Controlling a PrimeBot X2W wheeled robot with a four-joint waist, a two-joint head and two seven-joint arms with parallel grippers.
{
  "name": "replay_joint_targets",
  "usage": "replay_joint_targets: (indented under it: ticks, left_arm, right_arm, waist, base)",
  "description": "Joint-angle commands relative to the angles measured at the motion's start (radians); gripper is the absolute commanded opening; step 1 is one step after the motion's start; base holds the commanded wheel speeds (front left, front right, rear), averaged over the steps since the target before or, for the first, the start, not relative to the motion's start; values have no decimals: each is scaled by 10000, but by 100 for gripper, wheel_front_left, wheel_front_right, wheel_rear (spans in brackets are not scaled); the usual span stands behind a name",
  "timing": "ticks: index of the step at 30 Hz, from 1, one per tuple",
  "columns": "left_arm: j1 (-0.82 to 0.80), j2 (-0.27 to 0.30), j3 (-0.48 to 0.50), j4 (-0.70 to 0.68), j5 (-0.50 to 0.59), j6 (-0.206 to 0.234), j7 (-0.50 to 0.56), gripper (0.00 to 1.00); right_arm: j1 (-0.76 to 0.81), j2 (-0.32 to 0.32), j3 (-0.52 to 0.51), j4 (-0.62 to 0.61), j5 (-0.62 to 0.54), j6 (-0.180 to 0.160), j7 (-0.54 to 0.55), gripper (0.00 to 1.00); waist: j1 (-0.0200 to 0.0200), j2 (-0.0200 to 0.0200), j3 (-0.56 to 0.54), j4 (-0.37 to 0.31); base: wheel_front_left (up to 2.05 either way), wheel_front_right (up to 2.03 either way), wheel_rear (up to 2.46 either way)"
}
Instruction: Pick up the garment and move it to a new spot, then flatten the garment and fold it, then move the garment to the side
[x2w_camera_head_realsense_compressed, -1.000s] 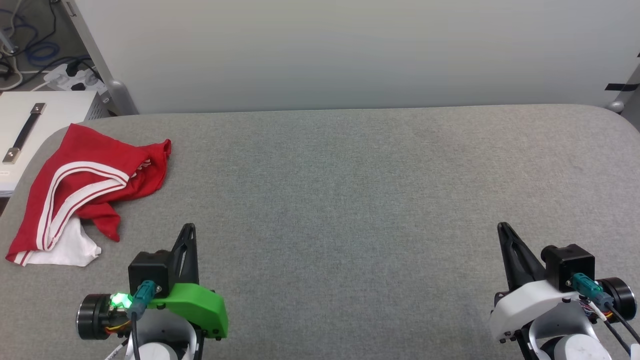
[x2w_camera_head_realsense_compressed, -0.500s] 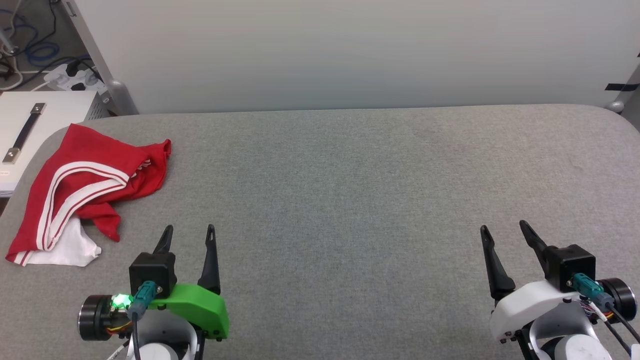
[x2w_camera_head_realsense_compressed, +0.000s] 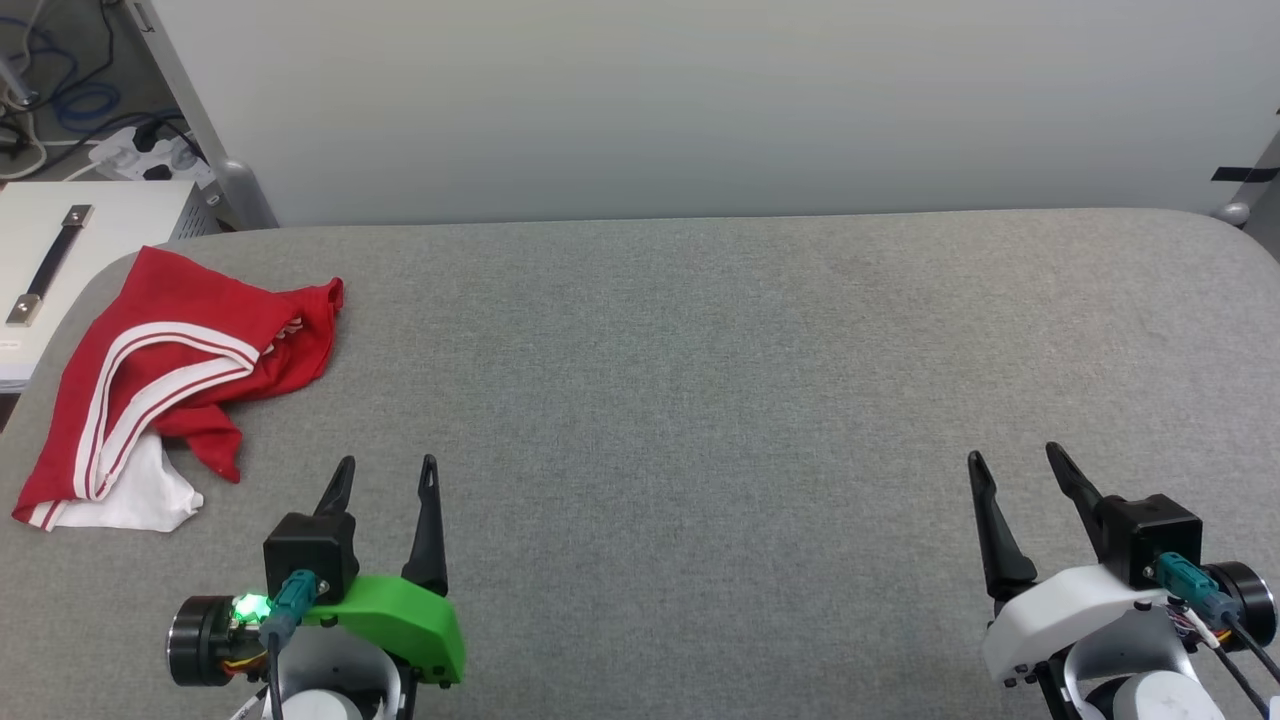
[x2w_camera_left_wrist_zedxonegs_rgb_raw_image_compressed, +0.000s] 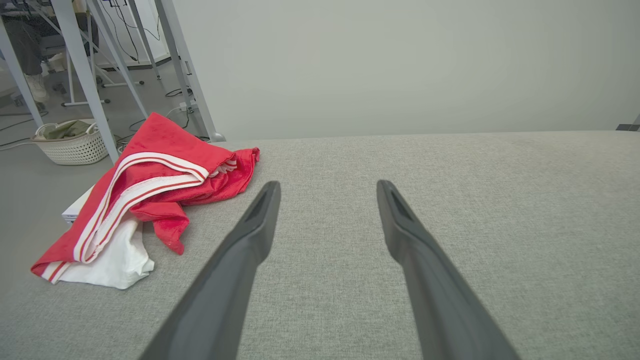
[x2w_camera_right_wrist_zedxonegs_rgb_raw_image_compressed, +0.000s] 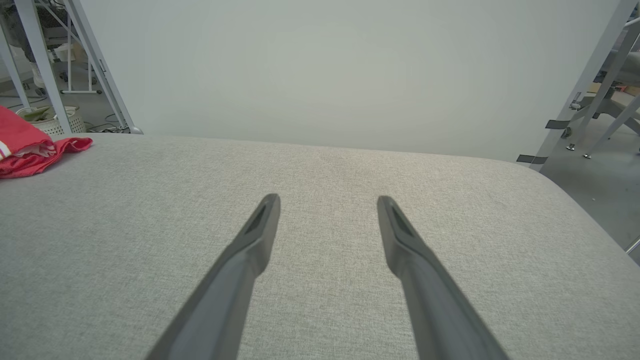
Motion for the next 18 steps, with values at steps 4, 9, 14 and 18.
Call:
replay_joint_targets:
  ticks: [4,9,14,18]
  left_arm:
    - [-63,-10,-40,135,-150,-25,-166,100]
    - [-87,-12,-65,223,-243,-37,-271,100]
    - [-111,-14,-91,291,-334,-55,-372,100]
    - [-124,-16,-125,339,-413,-76,-460,100]
  right_arm:
    - [-22,5,6,33,130,-2,-168,100]
    - [-14,6,16,17,198,-2,-273,100]
    - [-23,7,9,-16,183,-2,-372,100]
    - [-22,8,2,-27,232,-3,-458,100]
  waist:
    - [0,0,14,0]
    - [0,0,31,2]
    - [0,0,43,9]
    - [0,0,42,20]
  base:
    - [0,0,0]
    - [0,0,0]
    - [0,0,0]
    - [0,0,0]
